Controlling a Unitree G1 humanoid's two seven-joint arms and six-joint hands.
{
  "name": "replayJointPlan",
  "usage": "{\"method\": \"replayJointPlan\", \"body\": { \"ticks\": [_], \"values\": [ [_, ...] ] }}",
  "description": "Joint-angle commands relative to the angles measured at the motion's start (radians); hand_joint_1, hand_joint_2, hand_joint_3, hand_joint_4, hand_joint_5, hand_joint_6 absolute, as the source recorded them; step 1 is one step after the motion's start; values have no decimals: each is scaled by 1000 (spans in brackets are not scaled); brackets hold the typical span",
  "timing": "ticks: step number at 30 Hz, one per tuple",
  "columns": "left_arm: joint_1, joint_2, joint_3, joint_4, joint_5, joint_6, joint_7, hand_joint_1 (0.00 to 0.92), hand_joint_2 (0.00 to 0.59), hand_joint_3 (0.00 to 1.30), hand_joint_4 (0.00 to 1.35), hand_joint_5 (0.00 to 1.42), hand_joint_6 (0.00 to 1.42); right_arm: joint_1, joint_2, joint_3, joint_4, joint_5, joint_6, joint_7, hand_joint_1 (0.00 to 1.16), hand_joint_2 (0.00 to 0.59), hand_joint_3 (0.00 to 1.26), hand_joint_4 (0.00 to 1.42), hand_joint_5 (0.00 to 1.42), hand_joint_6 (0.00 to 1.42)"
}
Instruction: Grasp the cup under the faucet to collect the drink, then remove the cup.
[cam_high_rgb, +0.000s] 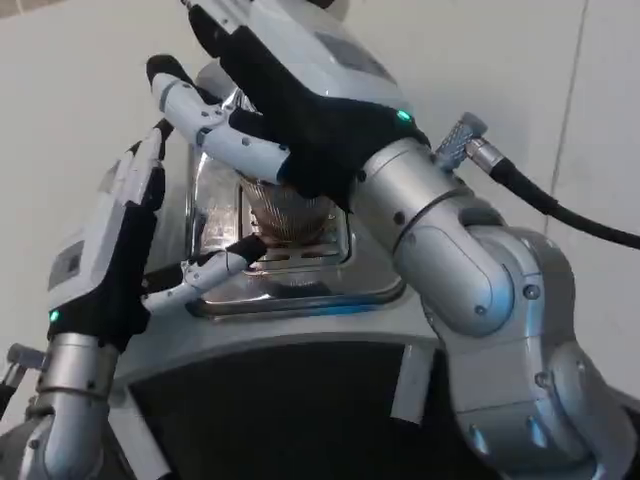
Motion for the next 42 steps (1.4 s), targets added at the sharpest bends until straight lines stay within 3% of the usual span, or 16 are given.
{"method": "replayJointPlan", "body": {
  "ticks": [1,8,11,14,24,29,32,37,42],
  "values": [
    [-16,-9,-18,28,-5,-12,15,248,48,0,0,1,0,39,4,-22,-20,8,6,-2,32,581,0,0,0,0],
    [-37,-10,-33,53,-5,-27,19,184,66,0,0,2,8,127,-4,-88,-123,-4,-28,-86,159,586,0,0,0,0],
    [-46,-12,-41,64,-4,-38,16,176,67,0,0,2,8,222,-22,-125,-210,-32,-88,-178,207,585,0,0,0,0],
    [-56,-12,-48,80,-7,-55,12,171,71,0,0,4,8,304,-40,-171,-271,-31,-133,-225,212,584,0,0,0,0],
    [-71,-10,-65,117,-9,-92,14,150,78,0,0,13,9,569,-124,-336,-445,-40,-253,-272,243,562,0,0,0,0],
    [-74,-14,-61,122,-10,-101,25,144,102,0,0,29,20,696,-163,-409,-469,-64,-298,-275,295,553,0,0,0,0],
    [-77,-19,-58,134,-17,-106,25,89,129,0,0,48,24,813,-173,-461,-447,-51,-356,-331,364,539,0,0,0,0],
    [-80,-21,-66,143,-19,-116,25,52,145,0,0,50,38,1003,-216,-546,-365,-30,-498,-427,372,515,0,0,0,0],
    [-74,-27,-75,141,-21,-115,18,37,118,0,0,50,40,1068,-243,-589,-331,-42,-572,-466,373,509,0,0,0,0]
  ]
}}
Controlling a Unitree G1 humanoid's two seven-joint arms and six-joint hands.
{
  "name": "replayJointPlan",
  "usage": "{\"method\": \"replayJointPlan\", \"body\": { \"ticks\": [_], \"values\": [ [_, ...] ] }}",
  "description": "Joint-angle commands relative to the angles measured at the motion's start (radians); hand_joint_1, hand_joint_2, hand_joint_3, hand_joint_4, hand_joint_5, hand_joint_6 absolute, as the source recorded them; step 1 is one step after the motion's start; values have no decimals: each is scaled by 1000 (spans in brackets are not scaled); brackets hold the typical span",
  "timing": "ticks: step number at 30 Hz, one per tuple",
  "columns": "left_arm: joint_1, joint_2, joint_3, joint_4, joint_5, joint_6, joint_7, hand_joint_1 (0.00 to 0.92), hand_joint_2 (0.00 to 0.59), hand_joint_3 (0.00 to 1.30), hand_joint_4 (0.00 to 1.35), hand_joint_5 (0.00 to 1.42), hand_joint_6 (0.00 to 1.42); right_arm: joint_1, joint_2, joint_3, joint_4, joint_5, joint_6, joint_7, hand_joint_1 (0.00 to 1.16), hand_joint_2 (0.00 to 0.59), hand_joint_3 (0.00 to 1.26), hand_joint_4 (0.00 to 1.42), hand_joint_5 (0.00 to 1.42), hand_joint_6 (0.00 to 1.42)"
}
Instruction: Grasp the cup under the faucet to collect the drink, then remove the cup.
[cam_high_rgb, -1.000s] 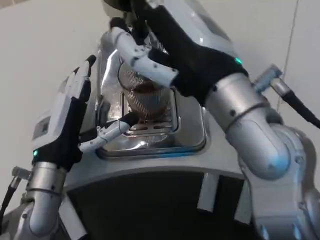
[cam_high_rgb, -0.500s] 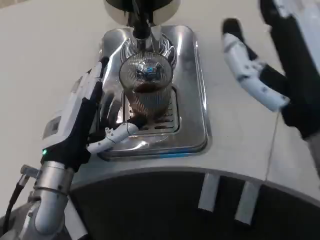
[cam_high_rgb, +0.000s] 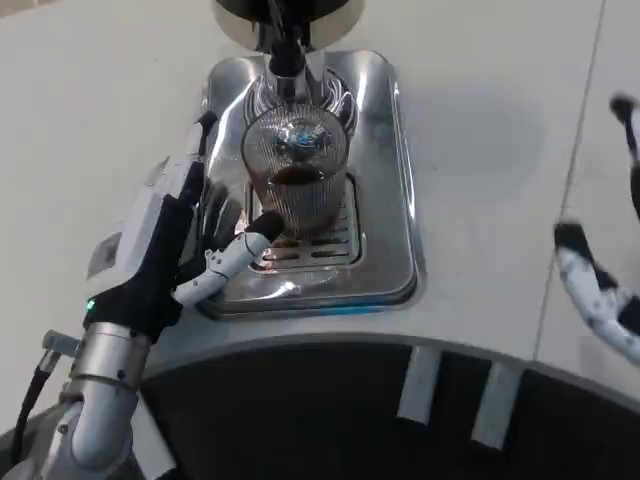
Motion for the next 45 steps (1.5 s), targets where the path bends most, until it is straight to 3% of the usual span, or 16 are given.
{"method": "replayJointPlan", "body": {
  "ticks": [1,4,7,16,24,35,45],
  "values": [
    [12,-6,-14,4,2,-10,3,32,106,0,0,50,40,46,-27,-30,14,-15,-70,-37,373,509,0,0,0,0],
    [8,-16,-24,4,10,-2,5,45,79,0,0,50,40,70,-30,-20,14,-27,-93,-29,372,506,0,0,0,0],
    [-6,-26,-36,12,21,9,15,117,66,0,0,50,40,83,-19,-4,6,-36,-108,-25,371,502,0,0,0,0],
    [-70,-71,-62,61,62,38,94,258,51,0,0,38,40,100,0,16,-24,-35,-105,2,369,476,0,0,0,0],
    [-106,-104,-58,126,34,19,136,301,46,0,0,79,85,107,22,25,-45,-36,-94,51,350,441,0,0,0,0],
    [-129,-151,-60,169,18,2,170,348,41,0,0,124,136,102,42,16,-73,-38,-66,114,339,440,0,0,0,0],
    [-165,-159,-81,209,47,18,211,373,50,0,0,216,226,98,67,21,-92,-44,-36,160,335,440,0,0,0,0]
  ]
}}
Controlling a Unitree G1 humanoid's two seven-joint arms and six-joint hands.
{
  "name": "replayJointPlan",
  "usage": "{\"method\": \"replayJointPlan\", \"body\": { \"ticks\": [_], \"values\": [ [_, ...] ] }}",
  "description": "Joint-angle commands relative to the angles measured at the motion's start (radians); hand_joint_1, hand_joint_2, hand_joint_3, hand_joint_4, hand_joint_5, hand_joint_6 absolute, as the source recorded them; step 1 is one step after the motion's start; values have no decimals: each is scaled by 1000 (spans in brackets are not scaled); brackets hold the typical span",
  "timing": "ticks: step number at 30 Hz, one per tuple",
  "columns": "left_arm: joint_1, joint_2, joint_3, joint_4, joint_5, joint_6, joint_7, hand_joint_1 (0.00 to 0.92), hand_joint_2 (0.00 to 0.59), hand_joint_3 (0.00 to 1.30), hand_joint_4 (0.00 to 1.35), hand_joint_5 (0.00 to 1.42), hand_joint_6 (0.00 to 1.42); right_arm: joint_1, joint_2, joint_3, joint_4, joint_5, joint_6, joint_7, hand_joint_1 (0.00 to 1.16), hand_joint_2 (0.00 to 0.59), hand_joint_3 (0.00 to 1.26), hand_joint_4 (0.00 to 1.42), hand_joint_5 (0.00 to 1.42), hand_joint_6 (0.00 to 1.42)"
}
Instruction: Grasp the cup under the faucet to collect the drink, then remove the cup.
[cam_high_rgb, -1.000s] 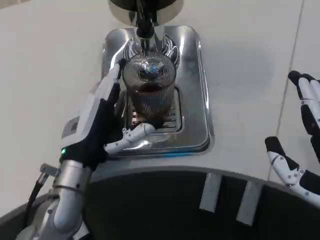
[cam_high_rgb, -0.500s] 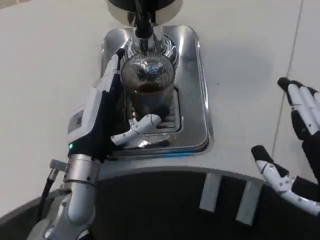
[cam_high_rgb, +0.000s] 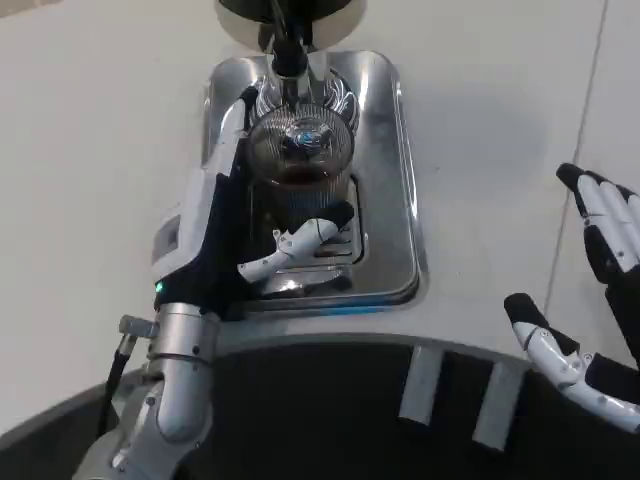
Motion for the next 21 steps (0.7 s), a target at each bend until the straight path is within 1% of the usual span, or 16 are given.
{"method": "replayJointPlan", "body": {
  "ticks": [1,3,5,6,7,9,11,12,13,15,16,17,19,21],
  "values": [
    [-15,-4,-20,32,20,12,36,384,52,0,0,256,300,0,16,3,-23,-7,22,23,335,439,0,0,0,0],
    [-22,-4,-29,41,26,18,49,417,54,45,53,362,486,4,16,-5,-31,0,27,30,334,439,0,0,0,0],
    [-31,-13,-40,54,30,31,58,464,64,138,160,500,696,13,14,-20,-38,17,32,39,333,439,0,0,0,0],
    [-35,-21,-47,62,34,39,64,476,65,172,203,554,764,16,13,-27,-40,23,35,42,333,439,0,0,0,0],
    [-41,-29,-55,70,37,45,74,507,68,222,271,625,848,18,14,-34,-43,28,37,44,333,439,0,0,0,0],
    [-53,-53,-72,89,47,49,103,522,73,344,423,758,987,21,14,-48,-52,33,44,49,331,437,0,0,0,0],
    [-61,-67,-82,105,53,42,126,540,80,496,603,920,1182,26,13,-59,-61,38,50,54,330,435,0,0,0,0],
    [-65,-74,-86,111,56,39,141,577,85,628,732,1025,1297,29,13,-63,-64,40,51,56,329,434,0,0,0,0],
    [-68,-77,-90,117,57,36,153,592,87,693,828,1092,1383,32,13,-66,-67,40,53,59,328,433,0,0,0,0],
    [-69,-96,-90,125,44,22,175,646,96,885,1022,1247,1423,34,16,-71,-73,37,66,70,327,432,0,0,0,0],
    [-70,-102,-89,129,37,16,179,665,95,961,1093,1301,1424,32,19,-71,-75,34,73,75,326,432,0,0,0,0],
    [-70,-107,-88,131,33,11,185,676,88,1010,1148,1334,1424,29,21,-67,-78,31,80,80,324,433,0,0,0,0],
    [-68,-111,-83,126,26,3,198,695,82,1058,1196,1359,1424,16,25,-53,-81,20,96,93,320,434,0,0,0,0],
    [-66,-110,-79,122,23,0,206,697,82,1095,1212,1369,1424,7,29,-42,-84,10,105,103,317,436,0,0,0,0]
  ]
}}
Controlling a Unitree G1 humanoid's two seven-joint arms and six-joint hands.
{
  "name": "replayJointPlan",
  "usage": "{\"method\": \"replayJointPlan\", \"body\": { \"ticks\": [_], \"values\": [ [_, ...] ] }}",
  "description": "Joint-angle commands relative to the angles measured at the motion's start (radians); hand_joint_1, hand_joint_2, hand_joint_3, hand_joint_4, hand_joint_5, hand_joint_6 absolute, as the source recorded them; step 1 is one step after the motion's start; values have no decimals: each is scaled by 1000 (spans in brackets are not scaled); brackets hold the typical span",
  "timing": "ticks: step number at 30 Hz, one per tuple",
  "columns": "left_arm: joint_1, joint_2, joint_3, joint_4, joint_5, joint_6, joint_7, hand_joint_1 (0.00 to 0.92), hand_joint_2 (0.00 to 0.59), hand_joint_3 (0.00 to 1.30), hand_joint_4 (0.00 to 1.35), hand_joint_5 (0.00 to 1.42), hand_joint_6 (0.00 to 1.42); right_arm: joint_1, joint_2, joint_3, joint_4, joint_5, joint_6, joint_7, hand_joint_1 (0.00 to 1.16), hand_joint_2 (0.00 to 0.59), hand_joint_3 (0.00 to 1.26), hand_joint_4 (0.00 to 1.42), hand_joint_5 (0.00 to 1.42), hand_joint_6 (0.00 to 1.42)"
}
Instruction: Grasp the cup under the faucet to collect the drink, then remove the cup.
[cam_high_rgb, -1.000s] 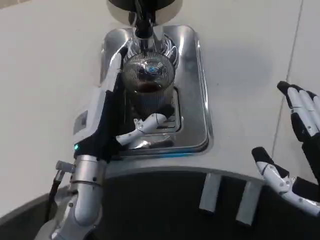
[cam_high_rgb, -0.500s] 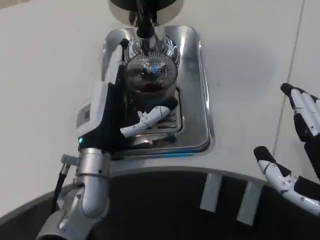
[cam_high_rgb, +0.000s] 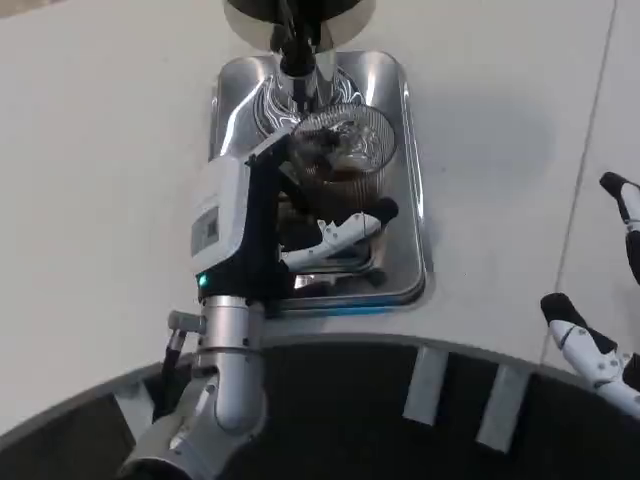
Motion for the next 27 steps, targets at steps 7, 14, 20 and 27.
{"method": "replayJointPlan", "body": {
  "ticks": [7,14,20,27],
  "values": [
    [47,15,21,-14,-13,-20,27,719,75,1146,1250,1364,1424,-26,28,52,-27,-36,32,43,308,437,0,0,0,0],
    [102,63,44,-99,-5,-19,35,724,75,1158,1262,1348,1424,-44,16,65,4,-14,18,37,302,438,0,0,0,0],
    [180,94,65,-196,-13,-16,11,724,77,1162,1262,1348,1424,-53,-10,41,37,35,-9,22,315,453,0,0,0,0],
    [279,108,105,-312,-20,-12,-5,719,83,1166,1262,1348,1424,-55,-34,21,75,77,-36,-3,326,455,0,0,0,0]
  ]
}}
